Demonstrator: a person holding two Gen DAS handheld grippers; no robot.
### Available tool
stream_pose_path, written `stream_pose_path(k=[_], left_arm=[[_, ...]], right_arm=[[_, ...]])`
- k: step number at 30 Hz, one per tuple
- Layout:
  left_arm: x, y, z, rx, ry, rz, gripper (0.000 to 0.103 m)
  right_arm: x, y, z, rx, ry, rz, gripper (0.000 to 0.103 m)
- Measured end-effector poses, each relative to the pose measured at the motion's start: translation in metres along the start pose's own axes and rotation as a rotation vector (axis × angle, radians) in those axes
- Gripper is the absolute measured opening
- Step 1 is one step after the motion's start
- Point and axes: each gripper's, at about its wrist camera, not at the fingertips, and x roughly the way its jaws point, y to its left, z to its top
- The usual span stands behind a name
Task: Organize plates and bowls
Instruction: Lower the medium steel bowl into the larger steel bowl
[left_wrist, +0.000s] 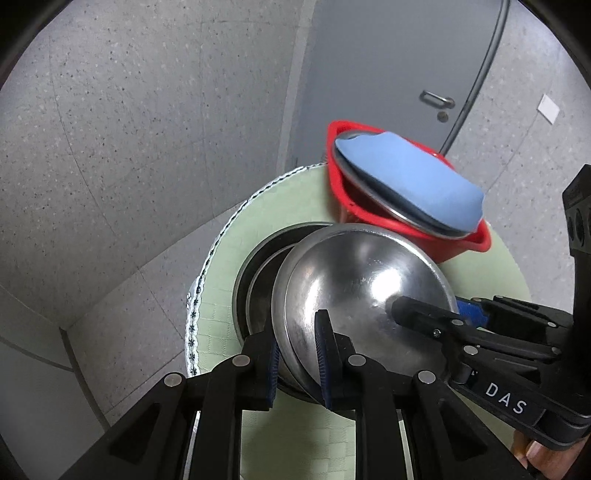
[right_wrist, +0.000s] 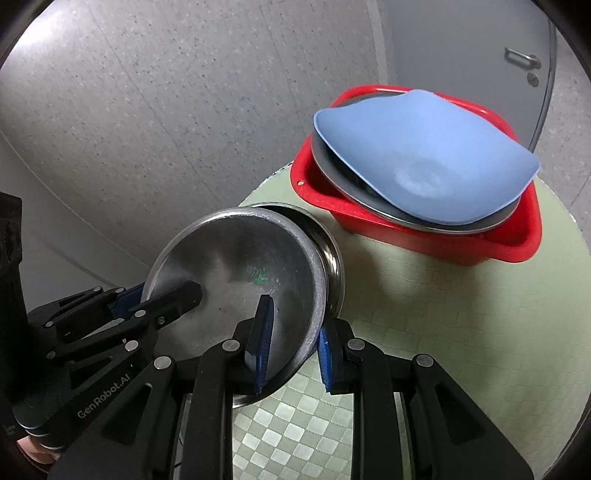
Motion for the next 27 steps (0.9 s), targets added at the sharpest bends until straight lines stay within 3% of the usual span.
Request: stream_pose_path(k=[9,24,27], left_arm=[[0.028,0.008,0.018,0.001,0.025,-0.002,0.015],[0.021,0.001,0.012,-0.004,0.010,0.014,0.030],[0.019,0.001,0.013,-0.012,0.007,0.027,0.038]], right_arm=[[0.012,0.008,0.002,-0.021,0.007,-0.039,0.022],[0.012,0.010,0.001,-0.030,0.018,-0.038,0.024],[0.009,0.008,0.001,-0.029,0.009,-0.033,0.025]])
